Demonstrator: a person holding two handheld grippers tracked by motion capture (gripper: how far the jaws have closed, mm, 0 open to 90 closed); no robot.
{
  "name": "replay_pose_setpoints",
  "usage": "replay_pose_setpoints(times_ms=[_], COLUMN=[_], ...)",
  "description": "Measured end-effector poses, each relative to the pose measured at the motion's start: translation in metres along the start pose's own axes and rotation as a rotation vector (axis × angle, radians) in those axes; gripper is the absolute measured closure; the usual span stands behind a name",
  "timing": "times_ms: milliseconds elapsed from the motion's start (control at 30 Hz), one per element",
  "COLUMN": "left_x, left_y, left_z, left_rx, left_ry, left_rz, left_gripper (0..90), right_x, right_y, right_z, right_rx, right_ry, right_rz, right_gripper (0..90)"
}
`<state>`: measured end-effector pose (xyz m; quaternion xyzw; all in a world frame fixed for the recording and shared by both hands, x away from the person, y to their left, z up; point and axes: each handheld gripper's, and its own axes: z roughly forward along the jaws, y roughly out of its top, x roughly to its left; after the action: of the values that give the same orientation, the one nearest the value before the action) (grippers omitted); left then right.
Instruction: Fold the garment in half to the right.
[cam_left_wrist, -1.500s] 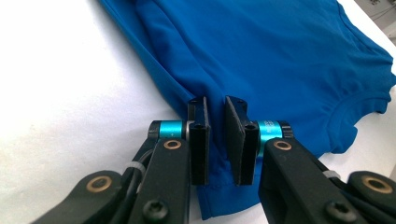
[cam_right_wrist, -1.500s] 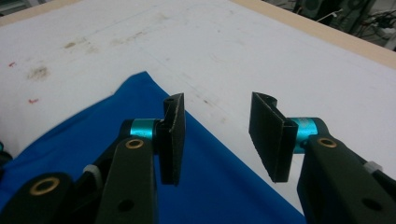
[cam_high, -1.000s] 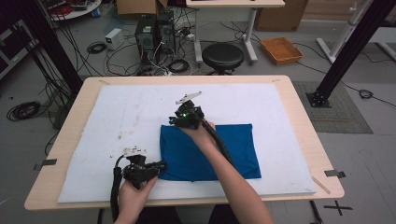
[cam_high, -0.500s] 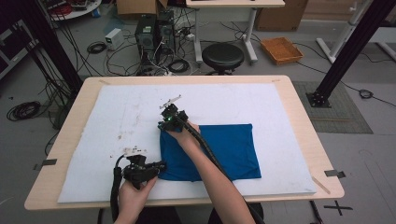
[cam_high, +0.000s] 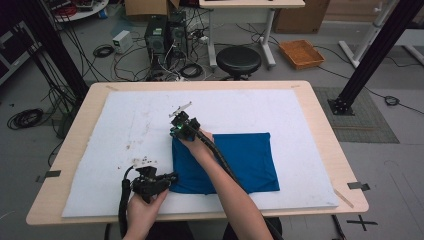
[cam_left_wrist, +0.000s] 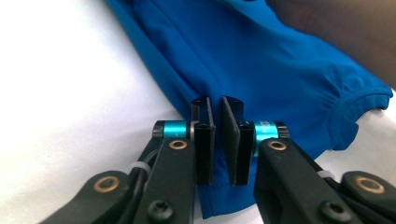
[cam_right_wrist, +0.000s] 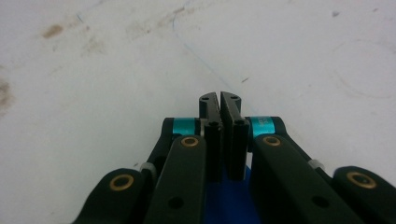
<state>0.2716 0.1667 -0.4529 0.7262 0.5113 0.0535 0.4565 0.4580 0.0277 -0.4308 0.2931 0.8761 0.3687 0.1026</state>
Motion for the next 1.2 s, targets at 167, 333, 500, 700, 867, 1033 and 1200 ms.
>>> replay_pose_setpoints(times_ms=[167,333,500,700,867,1033,1200], left_x=[-0.009,-0.026,-0.046,-0.073,-0.096,-0.114,-0.13], left_y=[0.005,0.016,0.029,0.043,0.05,0.054,0.055], left_z=[-0.005,-0.011,-0.008,0.009,0.031,0.053,0.072], left_rx=[-0.03,-0.068,-0.083,-0.076,-0.066,-0.055,-0.042], left_ry=[-0.014,-0.049,-0.095,-0.178,-0.218,-0.243,-0.259], left_rz=[0.044,0.082,0.119,0.144,0.16,0.169,0.179], left_gripper=[84.7,84.8,84.9,84.9,85.0,85.1,85.1], right_x=[-0.005,-0.016,-0.033,-0.059,-0.08,-0.099,-0.113], right_y=[0.006,0.007,0.0,-0.018,-0.037,-0.056,-0.072], right_z=[-0.022,-0.051,-0.084,-0.125,-0.153,-0.17,-0.18], right_rx=[-0.052,-0.117,-0.155,-0.186,-0.187,-0.192,-0.186], right_ry=[0.027,0.066,0.065,0.054,0.022,-0.004,-0.023], right_rz=[0.016,0.043,0.061,0.081,0.094,0.121,0.134], right_gripper=[88.4,88.4,88.4,88.3,88.3,88.4,88.4])
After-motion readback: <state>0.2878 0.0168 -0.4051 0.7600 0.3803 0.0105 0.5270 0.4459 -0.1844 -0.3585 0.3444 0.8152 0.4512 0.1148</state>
